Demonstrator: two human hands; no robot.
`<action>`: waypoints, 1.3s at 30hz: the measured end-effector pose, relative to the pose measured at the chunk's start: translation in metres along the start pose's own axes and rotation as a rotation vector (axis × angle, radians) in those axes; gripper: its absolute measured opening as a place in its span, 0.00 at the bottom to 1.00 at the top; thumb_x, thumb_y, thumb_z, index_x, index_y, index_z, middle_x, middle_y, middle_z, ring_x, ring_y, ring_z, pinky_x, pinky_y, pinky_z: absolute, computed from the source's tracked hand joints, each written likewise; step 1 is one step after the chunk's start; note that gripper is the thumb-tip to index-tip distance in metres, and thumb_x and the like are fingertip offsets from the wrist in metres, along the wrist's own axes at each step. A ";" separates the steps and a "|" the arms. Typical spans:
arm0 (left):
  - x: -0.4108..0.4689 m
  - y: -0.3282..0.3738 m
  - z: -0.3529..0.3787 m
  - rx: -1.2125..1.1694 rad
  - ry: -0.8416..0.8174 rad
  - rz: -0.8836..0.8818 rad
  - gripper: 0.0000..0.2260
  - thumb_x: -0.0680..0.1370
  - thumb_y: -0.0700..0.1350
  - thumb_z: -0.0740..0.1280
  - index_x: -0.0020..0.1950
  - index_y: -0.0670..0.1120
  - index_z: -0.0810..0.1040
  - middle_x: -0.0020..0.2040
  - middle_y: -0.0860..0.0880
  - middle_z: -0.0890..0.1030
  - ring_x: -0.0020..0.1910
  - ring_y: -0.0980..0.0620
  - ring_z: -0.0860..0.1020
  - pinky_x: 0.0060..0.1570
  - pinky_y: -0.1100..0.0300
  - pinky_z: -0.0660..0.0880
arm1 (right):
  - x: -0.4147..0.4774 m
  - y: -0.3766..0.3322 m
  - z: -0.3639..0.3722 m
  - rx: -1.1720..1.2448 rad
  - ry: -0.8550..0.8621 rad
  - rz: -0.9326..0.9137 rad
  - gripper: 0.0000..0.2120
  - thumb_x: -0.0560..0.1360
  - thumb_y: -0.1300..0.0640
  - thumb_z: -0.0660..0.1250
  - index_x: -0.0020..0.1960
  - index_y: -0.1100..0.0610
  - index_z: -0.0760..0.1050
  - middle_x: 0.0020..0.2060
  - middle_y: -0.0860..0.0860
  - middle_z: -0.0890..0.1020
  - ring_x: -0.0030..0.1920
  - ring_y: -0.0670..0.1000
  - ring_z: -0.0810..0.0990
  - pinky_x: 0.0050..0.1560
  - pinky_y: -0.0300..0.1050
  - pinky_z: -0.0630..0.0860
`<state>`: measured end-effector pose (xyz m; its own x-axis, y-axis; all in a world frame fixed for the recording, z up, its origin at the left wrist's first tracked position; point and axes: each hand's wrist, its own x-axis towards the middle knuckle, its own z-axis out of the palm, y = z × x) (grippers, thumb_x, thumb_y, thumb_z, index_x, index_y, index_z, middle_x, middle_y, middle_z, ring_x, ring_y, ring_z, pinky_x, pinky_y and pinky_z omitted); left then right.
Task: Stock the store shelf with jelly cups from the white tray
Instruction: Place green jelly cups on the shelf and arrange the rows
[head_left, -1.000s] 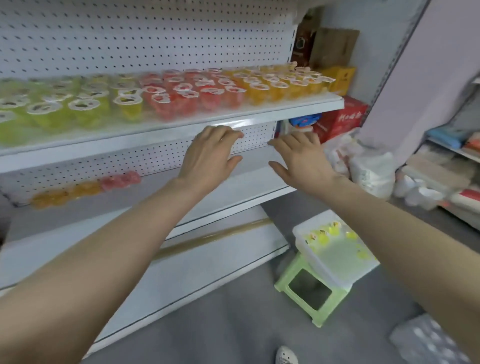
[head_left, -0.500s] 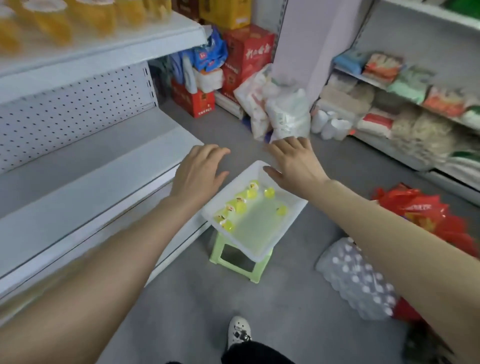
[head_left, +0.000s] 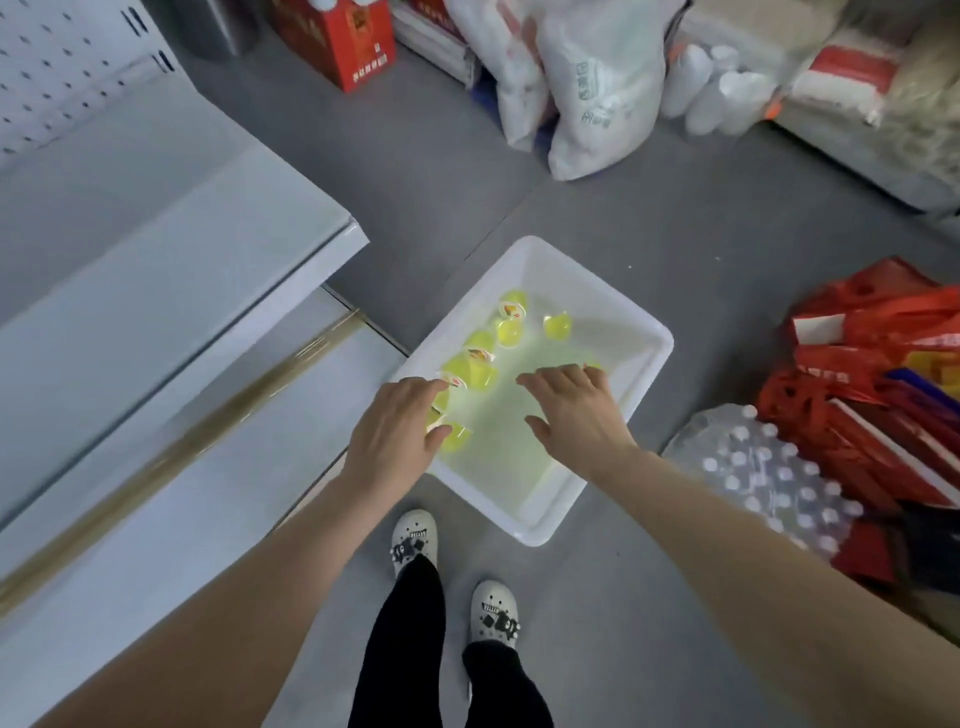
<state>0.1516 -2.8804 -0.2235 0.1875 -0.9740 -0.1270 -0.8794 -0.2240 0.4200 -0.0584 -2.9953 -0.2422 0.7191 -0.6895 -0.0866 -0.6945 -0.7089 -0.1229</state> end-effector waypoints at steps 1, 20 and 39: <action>0.011 -0.010 0.015 -0.004 -0.027 0.005 0.22 0.73 0.46 0.74 0.66 0.47 0.75 0.58 0.47 0.79 0.56 0.43 0.76 0.54 0.52 0.74 | 0.011 0.004 0.020 0.000 -0.030 0.014 0.26 0.66 0.55 0.78 0.62 0.54 0.77 0.53 0.52 0.82 0.53 0.59 0.80 0.54 0.56 0.73; 0.145 -0.064 0.146 0.032 -0.273 0.174 0.28 0.76 0.45 0.70 0.74 0.49 0.64 0.70 0.49 0.68 0.66 0.46 0.68 0.61 0.52 0.73 | 0.090 0.045 0.177 -0.109 -0.180 0.092 0.31 0.58 0.64 0.77 0.60 0.52 0.78 0.49 0.57 0.78 0.48 0.61 0.79 0.52 0.57 0.75; 0.200 -0.028 0.164 0.211 -0.386 0.183 0.20 0.76 0.35 0.66 0.64 0.52 0.69 0.67 0.43 0.65 0.50 0.40 0.74 0.40 0.52 0.70 | 0.044 0.066 0.163 0.072 -0.157 0.343 0.25 0.63 0.53 0.79 0.57 0.58 0.76 0.46 0.56 0.78 0.42 0.61 0.79 0.45 0.53 0.75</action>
<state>0.1424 -3.0637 -0.4083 -0.1201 -0.9046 -0.4089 -0.9601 0.0009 0.2798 -0.0688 -3.0482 -0.4153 0.4443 -0.8494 -0.2847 -0.8958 -0.4251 -0.1295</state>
